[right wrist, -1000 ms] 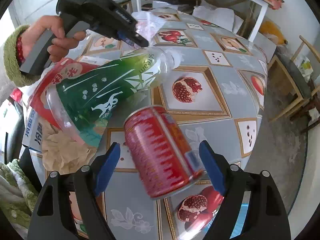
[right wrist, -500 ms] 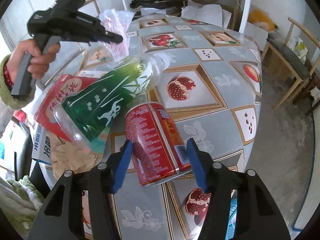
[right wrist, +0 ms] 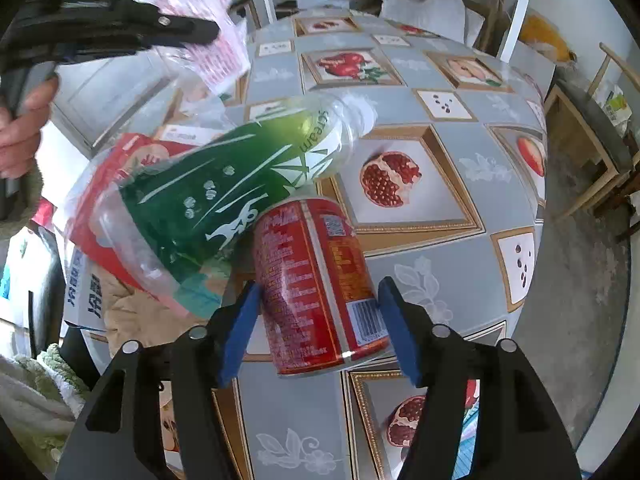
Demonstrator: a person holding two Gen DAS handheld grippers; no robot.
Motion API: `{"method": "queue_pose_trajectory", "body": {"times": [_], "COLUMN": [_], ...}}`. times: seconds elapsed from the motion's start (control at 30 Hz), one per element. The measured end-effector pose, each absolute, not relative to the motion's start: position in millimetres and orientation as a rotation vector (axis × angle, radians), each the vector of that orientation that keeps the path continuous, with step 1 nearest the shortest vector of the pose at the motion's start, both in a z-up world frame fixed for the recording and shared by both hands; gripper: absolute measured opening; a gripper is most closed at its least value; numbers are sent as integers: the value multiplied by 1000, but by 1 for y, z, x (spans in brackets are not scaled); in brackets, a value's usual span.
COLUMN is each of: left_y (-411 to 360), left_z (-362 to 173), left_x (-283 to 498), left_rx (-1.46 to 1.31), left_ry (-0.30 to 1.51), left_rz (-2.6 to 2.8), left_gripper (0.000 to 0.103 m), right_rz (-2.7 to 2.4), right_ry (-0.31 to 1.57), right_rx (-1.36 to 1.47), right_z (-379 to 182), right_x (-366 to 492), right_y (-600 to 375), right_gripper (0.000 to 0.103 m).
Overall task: Collect trash
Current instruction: 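Grasp the clear plastic bag with the left tool while the right grasps the red can, then lift the clear bag and red can and carry both toward the blue wastebasket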
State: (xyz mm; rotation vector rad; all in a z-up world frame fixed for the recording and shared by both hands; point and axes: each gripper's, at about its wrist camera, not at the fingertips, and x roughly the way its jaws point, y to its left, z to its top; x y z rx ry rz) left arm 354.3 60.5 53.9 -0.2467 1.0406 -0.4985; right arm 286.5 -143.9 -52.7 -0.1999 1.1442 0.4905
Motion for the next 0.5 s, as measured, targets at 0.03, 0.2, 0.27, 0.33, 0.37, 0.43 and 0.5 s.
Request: {"method": "queue_pose_trajectory", "body": {"times": [0.03,0.2,0.27,0.33,0.37,0.43,0.5], "left_y": [59,52,49,47,46,44,43], "left_z": [55,55,55,55,55,55,57], "left_x": [352,344,342,340,339,336,333], "left_rx": [-248,-243,-244,-247,-248,-248,-251], "left_ry": [1039,1039,1040,1042,1041,1041,1039], "left_rz": [-505,-531,-537,-542,-544,-550,-558], "left_gripper": [7,7,7,7,7,7,7], "right_rz": [487,476,472,465,460,452,450], "right_ry": [1148,1164,1174,1178,1180,1184,1198], "right_rx": [-199,-209,-215,-207,-206,-205,-178], "right_z": [-53,-57,-60,-61,-61,-61,-60], "right_x": [288,288,288,289,288,286,284], "right_y": [-143,-141,-139,-139,-139,-138,-140], "right_gripper": [61,63,65,65,65,65,64]}}
